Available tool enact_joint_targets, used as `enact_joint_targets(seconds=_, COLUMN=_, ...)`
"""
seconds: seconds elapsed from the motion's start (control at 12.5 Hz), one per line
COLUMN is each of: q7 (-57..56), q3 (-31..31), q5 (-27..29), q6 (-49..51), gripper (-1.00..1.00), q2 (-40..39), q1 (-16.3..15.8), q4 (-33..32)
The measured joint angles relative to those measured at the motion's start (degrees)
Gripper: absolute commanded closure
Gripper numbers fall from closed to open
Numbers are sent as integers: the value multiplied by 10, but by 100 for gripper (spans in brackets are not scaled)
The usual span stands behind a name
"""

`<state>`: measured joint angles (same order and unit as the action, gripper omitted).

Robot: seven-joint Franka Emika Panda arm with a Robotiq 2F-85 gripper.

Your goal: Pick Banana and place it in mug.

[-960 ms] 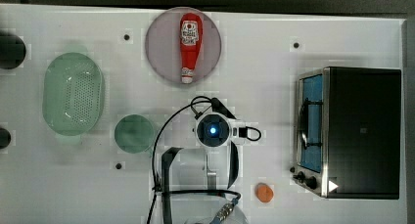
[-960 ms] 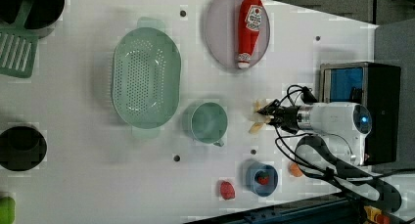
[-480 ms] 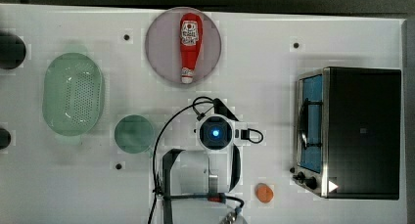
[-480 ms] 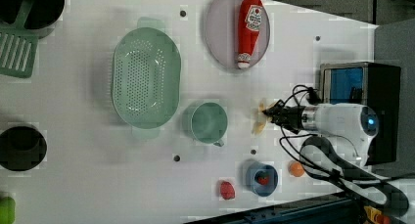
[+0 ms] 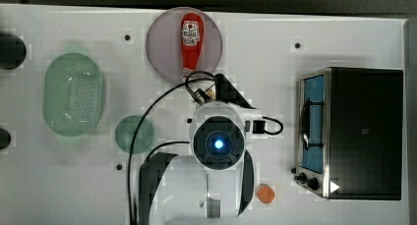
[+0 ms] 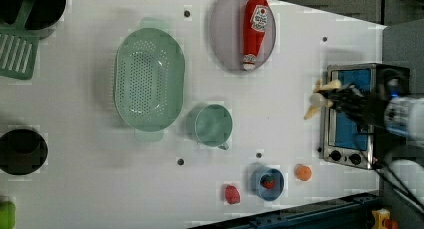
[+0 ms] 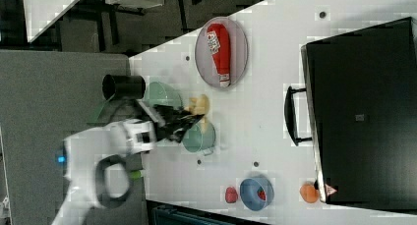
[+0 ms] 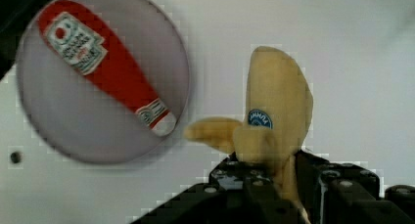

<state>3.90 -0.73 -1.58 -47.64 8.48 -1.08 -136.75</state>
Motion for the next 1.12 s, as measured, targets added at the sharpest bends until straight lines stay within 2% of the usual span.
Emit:
enact_joint_targets(seconds=0.24, q7=0, q3=6, q5=-14, q6=200, gripper=53, q2=103, q1=3, q4=39)
enact_joint_targets(seconds=0.4, q7=14, q3=39, q5=-19, q6=325, gripper=53, q2=113, q1=9, q4=101)
enact_joint_targets(seconds=0.48, q7=32, q3=58, q5=-18, q6=354, gripper=53, q2=99, q1=8, q4=140)
enact_joint_targets(seconds=0.64, q7=87, q3=115, q5=22, q6=340, gripper=53, q2=84, q1=10, q4=166)
enact_joint_targets(seconds=0.8, q7=140, q3=168, q5=83, q6=341, gripper=53, q2=73, q1=-7, q4=158)
enact_joint_targets(seconds=0.96, q7=187, q3=215, q5=92, q6=310, gripper=53, q2=23, q1=-38, q4=157)
enact_joint_targets(seconds=1.12, q7=233, q3=246, q5=89, q6=239, gripper=53, q2=-14, q1=-42, q4=132)
